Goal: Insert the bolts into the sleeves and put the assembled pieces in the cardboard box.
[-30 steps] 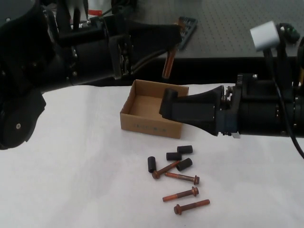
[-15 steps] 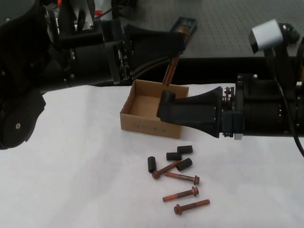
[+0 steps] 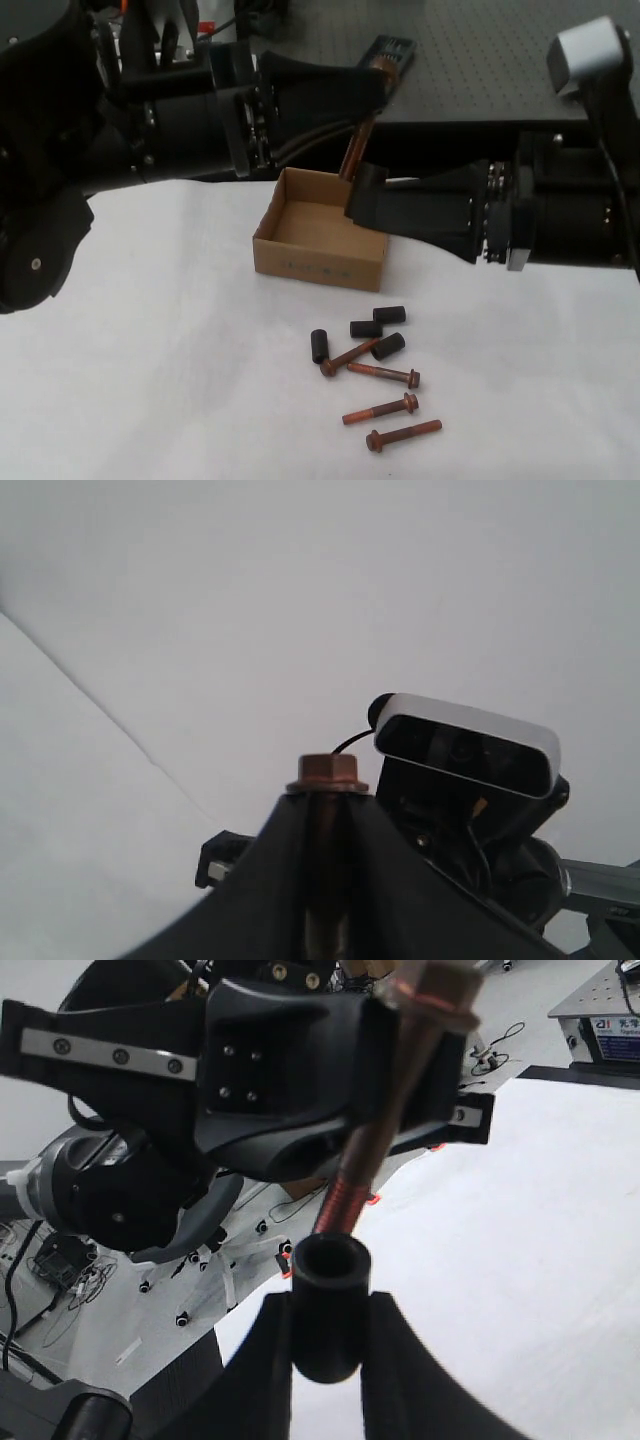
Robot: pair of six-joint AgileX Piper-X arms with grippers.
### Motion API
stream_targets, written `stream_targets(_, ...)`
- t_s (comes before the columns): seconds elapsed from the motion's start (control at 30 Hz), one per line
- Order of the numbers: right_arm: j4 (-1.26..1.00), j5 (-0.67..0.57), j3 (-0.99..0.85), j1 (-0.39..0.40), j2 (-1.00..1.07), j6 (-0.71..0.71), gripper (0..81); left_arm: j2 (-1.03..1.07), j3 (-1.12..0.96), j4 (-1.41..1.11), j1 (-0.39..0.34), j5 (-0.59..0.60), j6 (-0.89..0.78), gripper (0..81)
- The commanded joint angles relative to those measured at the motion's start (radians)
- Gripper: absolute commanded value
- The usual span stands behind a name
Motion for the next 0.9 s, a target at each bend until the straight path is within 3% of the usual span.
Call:
stream_targets(0.0, -0.021, 0.0, -0.014, -0.007, -0.001, 0.0, 1.9, -0.002, -0.006, -0.02, -0.002, 0.013, -0.015, 0.6)
stream_targets(0.33, 0.006, -0.018, -0.014, -0.006, -0.001, 0.0, 1.9, -0.002, -0.006, -0.026, -0.002, -0.055, 0.038, 0.6)
stream_targets(0.87, 0.015, -0.052, -0.014, -0.006, -0.001, -0.003, 1.9, -0.002, -0.006, -0.079, -0.008, -0.062, 0.008, 0.6)
